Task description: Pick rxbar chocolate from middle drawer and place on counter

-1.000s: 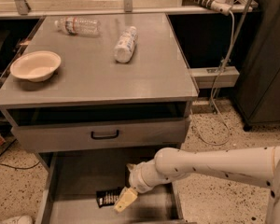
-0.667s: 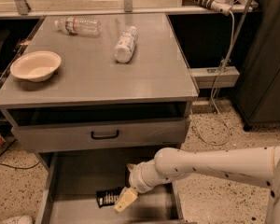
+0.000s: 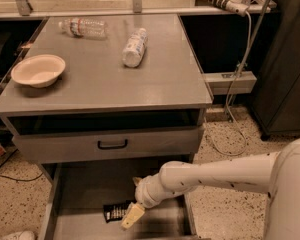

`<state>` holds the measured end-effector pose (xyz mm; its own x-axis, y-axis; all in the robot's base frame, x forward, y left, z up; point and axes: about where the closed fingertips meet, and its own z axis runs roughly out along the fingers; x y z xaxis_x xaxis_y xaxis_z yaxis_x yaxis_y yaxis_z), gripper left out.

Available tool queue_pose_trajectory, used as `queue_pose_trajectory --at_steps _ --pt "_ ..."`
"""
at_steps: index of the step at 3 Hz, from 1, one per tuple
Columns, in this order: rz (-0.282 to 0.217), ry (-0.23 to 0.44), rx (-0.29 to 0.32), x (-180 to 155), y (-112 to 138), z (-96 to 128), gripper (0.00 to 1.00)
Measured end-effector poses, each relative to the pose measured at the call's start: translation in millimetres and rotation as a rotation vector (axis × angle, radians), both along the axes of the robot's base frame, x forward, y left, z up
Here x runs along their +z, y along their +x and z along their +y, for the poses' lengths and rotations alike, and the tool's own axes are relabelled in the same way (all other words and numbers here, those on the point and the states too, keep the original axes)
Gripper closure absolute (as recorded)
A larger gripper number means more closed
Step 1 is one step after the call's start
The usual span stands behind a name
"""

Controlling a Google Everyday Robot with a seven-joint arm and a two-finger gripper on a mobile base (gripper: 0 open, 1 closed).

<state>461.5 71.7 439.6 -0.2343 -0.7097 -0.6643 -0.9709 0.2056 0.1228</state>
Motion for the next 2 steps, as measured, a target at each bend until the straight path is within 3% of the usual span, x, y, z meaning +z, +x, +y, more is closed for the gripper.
queue_pose_trajectory --at_steps 2 --pt "-0.029 -0.004 0.015 -32.9 14.0 7.9 0.0"
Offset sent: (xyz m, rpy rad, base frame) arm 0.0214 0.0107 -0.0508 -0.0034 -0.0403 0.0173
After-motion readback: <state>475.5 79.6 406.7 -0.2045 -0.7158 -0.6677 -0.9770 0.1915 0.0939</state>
